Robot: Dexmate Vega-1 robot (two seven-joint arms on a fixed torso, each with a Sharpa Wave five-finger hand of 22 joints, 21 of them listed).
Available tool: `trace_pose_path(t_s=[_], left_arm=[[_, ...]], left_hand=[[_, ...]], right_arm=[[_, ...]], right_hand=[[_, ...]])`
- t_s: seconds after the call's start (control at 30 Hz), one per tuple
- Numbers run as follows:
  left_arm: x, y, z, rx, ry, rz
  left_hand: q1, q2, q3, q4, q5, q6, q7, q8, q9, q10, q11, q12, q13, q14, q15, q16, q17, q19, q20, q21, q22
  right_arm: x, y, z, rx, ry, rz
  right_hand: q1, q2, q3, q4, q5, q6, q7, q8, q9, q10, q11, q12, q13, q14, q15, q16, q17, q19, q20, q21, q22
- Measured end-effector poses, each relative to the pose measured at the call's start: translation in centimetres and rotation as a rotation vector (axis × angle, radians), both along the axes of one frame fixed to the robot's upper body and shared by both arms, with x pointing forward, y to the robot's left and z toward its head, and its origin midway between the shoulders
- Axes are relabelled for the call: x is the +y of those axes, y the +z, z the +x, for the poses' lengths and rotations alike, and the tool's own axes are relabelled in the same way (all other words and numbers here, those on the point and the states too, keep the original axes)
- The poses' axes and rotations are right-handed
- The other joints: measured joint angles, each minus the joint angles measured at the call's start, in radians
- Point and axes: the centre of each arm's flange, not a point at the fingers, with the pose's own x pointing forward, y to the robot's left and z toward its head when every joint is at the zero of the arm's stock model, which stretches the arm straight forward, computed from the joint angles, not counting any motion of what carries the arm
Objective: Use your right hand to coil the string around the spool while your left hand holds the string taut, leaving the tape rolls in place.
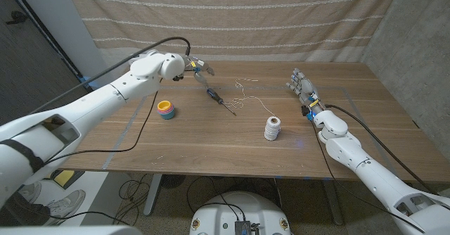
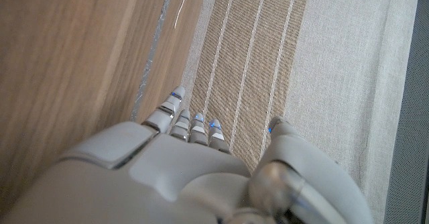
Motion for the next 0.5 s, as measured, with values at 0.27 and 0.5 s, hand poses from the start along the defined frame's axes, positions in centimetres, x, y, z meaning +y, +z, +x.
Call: trace_pose_path(t_s=[0.27, 0.5], left_arm=[[-0.4, -0.8, 0.5, -0.026, -0.008, 0.045], [-0.6, -1.5, 0.9, -0.027, -0.032, 0.058]], left_hand=[[0.027, -0.025, -0.024, 0.0, 0.012, 0.023, -0.002, 0.001, 0.005, 0.014, 0.001, 0.008, 0.011, 0.014, 0.0, 0.0, 0.002, 0.009, -0.001, -0.002, 0.003], [0.087, -0.022, -0.043, 0.003, 0.027, 0.048, 0.015, 0.006, 0.009, 0.041, 0.005, 0.015, 0.02, 0.039, 0.0, 0.0, 0.005, 0.077, -0.002, 0.005, 0.0]], right_arm=[[-0.1, -0.2, 0.0, 0.003, -0.003, 0.005], [0.0, -0.2, 0.0, 0.003, -0.003, 0.007]], right_hand=[[0.0, 0.0, -0.004, 0.004, 0.0, 0.0, 0.0, 0.0, 0.0, 0.0, 0.0, 0.0, 0.0, 0.0, 0.0, 0.0, 0.005, 0.0, 0.0, 0.0, 0.0], [-0.011, 0.0, -0.004, 0.004, 0.0, 0.0, 0.0, 0.0, 0.0, 0.006, 0.006, 0.0, 0.0, 0.0, 0.0, 0.0, 0.005, 0.0, 0.0, 0.0, 0.0]])
